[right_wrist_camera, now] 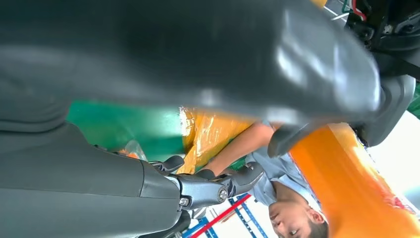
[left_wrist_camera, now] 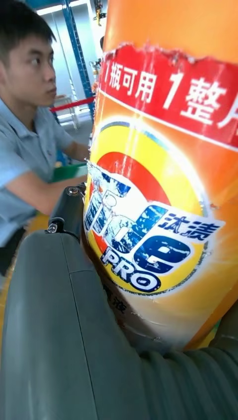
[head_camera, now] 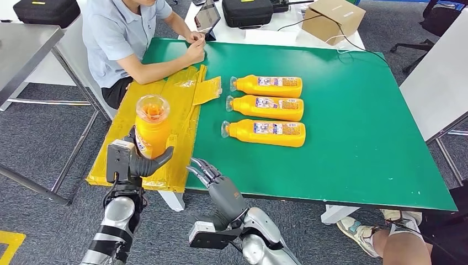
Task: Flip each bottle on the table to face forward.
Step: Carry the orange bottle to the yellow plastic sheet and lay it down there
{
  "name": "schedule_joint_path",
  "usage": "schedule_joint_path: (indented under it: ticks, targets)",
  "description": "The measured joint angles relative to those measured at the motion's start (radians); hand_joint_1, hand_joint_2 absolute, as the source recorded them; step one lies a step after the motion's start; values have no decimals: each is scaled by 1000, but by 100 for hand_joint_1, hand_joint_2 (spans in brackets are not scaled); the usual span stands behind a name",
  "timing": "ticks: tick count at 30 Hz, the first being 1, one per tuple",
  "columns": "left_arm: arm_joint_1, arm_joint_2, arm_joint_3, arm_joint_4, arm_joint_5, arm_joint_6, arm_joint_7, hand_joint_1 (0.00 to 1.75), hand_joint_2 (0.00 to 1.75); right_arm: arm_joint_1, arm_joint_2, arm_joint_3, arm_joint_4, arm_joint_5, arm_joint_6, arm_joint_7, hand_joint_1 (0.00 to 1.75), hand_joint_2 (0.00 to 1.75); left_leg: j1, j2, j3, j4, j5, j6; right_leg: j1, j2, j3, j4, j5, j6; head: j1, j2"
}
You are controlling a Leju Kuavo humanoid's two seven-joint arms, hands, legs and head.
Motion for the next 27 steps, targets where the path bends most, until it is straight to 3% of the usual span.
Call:
schedule_joint_path:
  ticks: [7,12,19,27]
  targets:
    - [-106,41,28,74,-197,74,26,175,175,-4,-1,-12,1,-13,19,-10,0,0,0,0,0,0,0,0,0,0,0,0,0,0,0,0]
    - [-191,80,-1,184,-579,173,130,175,175,-9,0,-16,2,-16,41,-16,0,0,0,-1,0,0,0,0,0,0,0,0,0,0,0,0]
    - [-320,125,-88,480,-861,8,262,175,175,-16,8,-14,1,-18,94,-26,0,0,0,0,0,0,1,0,0,0,0,0,0,0,0,0]
    - [-383,141,-120,698,-888,1,278,175,175,-16,11,-2,1,-16,109,-29,0,0,0,-1,0,0,1,-1,0,0,0,0,0,0,0,0]
